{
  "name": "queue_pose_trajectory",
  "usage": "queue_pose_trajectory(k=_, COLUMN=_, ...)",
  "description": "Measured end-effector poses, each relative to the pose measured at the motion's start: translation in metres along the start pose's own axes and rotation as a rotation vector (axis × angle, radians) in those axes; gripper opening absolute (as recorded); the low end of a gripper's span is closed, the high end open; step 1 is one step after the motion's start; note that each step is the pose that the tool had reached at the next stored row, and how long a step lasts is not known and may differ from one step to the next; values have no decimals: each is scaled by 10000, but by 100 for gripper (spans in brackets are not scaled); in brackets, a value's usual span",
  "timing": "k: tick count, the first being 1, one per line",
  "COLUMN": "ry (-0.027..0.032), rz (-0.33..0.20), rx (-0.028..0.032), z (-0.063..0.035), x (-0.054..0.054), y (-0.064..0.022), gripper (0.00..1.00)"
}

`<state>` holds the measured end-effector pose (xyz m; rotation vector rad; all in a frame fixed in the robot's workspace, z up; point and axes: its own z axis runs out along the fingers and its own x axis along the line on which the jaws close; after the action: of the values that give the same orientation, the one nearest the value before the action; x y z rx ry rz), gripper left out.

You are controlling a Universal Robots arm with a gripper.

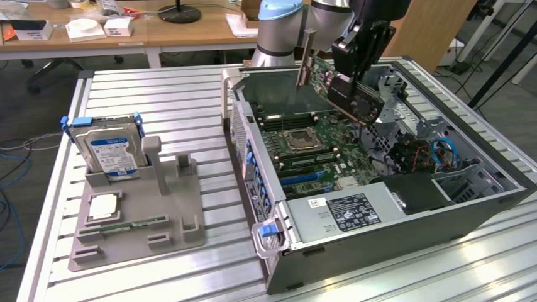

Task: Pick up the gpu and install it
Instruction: 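Insert the gpu into the slot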

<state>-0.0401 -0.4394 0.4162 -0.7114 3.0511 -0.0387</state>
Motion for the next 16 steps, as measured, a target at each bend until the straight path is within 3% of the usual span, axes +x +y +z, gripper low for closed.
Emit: queue_pose_trajectory(k=16, ry=-6, rz=-227, rx=-1, z=1, x=0, y=1, gripper=26)
